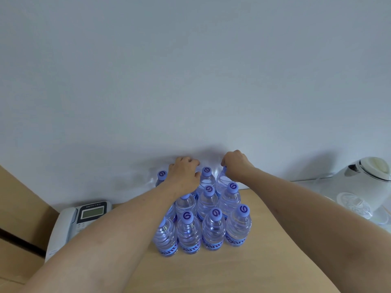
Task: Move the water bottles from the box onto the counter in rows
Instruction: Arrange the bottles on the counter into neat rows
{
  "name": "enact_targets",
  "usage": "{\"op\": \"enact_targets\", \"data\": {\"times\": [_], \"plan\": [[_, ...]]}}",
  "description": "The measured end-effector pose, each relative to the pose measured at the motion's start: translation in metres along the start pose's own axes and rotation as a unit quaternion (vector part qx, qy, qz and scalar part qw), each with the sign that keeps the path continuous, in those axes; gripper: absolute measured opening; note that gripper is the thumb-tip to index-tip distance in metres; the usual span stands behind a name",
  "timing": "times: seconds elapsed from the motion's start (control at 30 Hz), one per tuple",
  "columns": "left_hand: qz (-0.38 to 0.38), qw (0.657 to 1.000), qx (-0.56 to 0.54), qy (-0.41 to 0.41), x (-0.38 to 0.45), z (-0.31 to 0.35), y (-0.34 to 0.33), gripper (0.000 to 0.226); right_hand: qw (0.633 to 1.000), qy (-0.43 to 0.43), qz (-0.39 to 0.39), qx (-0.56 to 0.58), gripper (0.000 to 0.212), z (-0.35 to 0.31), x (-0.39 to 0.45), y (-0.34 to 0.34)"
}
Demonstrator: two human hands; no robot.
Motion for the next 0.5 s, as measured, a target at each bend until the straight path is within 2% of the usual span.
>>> {"op": "enact_targets", "data": {"times": [0.4,0.5], "plan": [[-0.004,1.000,0.001,-0.003,0.0011,-0.0025,0.0020,0.043,1.000,-0.014,-0.004,0.001,0.034,-0.0023,0.0021,0.0011],[-0.001,1.000,-0.003,-0.003,0.0000,-0.0051,0.0022,0.042,1.000,-0.014,-0.005,0.003,0.021,-0.0025,0.0035,0.0003]]}}
Point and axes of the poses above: each hand's wrist, its own x-axis towards the middle knuckle, its own y-axis out of the back of the hand, z = x × y, the point moved 1 cm from there along x, towards the middle knuckle, and after that the axes turned 5 degrees about -z, right-handed, at the moved point
